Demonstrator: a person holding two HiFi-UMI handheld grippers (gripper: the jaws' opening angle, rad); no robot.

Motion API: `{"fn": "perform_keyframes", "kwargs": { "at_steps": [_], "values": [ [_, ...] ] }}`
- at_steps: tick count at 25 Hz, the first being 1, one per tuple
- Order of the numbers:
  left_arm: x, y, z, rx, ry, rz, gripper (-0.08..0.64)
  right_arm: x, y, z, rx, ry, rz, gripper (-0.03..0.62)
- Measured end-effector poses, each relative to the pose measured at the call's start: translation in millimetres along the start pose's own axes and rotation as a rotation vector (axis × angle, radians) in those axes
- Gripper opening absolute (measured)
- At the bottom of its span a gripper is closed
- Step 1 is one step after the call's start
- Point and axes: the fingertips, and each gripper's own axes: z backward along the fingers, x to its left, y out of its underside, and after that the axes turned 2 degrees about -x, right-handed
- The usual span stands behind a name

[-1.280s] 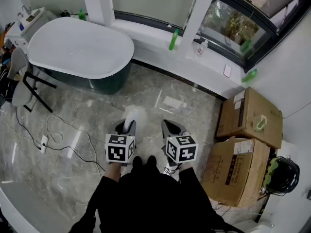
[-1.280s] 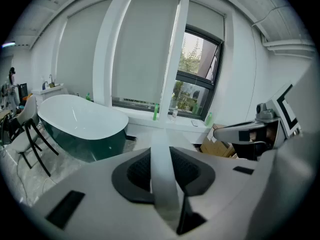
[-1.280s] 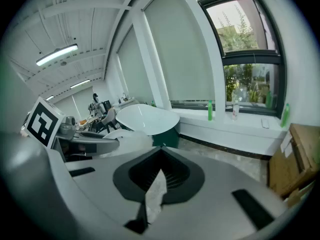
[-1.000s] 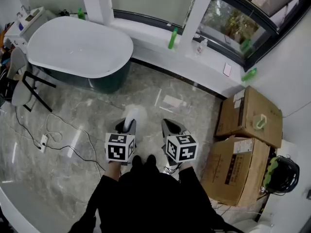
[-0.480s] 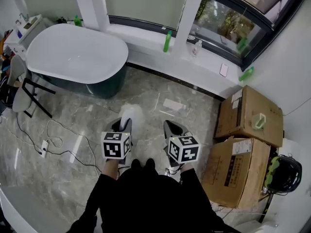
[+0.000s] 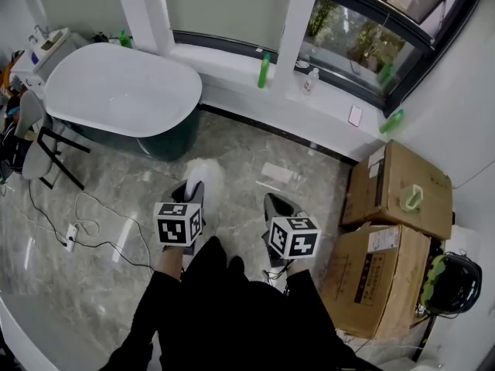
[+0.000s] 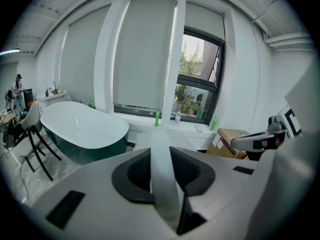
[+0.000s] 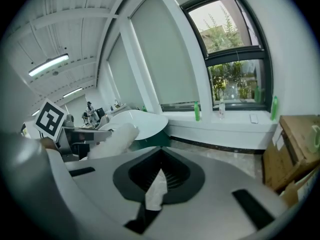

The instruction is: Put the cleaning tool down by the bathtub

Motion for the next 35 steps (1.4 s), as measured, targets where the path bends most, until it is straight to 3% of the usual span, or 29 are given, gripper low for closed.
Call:
{"fn": "perform_keyframes", "kwargs": {
  "at_steps": [9, 25, 35],
  "values": [
    [9, -12, -45, 0.014, 0.025, 0.015, 0.098, -12, -18, -44, 0.032, 0.002, 0.002, 0.000],
    [92, -75, -200, 0.095, 0.116, 0.013, 0.098, -32, -95, -205, 0.117, 0.061, -0.029, 0.000],
    [124, -85, -266, 0.150, 0.155, 0.034, 0.098, -38, -123, -272, 0.171, 0.107, -0.028, 0.000]
  ]
}}
